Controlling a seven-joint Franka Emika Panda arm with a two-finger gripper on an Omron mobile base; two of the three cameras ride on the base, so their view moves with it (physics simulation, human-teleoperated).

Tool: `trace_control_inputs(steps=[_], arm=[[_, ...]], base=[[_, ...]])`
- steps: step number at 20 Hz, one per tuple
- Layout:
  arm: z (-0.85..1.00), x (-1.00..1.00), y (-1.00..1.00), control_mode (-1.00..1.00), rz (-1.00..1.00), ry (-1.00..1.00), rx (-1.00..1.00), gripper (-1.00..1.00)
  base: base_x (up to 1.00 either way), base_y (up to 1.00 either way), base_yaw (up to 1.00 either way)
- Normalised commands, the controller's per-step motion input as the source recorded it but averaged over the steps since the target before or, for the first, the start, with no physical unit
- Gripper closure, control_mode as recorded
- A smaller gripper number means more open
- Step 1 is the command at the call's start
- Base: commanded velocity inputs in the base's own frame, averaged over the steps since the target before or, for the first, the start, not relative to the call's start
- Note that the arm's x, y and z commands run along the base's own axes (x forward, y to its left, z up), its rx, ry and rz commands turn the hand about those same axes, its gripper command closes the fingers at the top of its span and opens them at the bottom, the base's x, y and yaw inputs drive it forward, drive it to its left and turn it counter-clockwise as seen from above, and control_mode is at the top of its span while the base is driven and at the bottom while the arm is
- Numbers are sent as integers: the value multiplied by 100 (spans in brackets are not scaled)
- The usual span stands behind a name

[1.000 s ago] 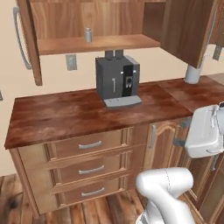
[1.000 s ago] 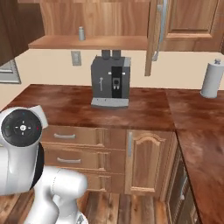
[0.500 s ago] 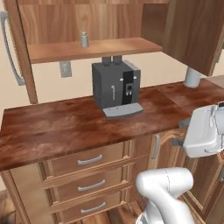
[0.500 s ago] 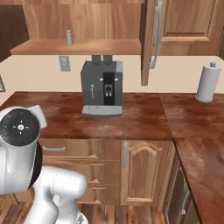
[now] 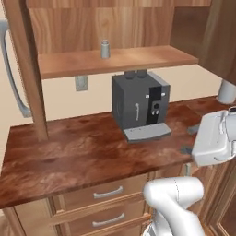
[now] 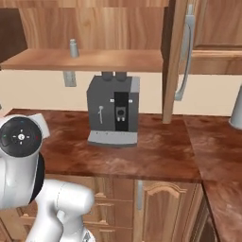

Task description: Collect the paprika, mayonnaise, and shaker from the cabinet and place them next to the stove.

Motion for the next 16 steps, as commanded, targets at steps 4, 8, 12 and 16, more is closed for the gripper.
trace_control_inputs(steps=[4, 8, 12, 16], arm=[[0, 0, 0, 100, 0, 0, 0, -100], [0, 0, 0, 100, 0, 0, 0, -100], [4, 14, 9, -100, -5, 0, 5, -100], [33, 27, 33, -100, -24, 0, 7, -100]], base=[[71, 20, 19], [63, 1, 9], [21, 2, 0], [0, 0, 0]])
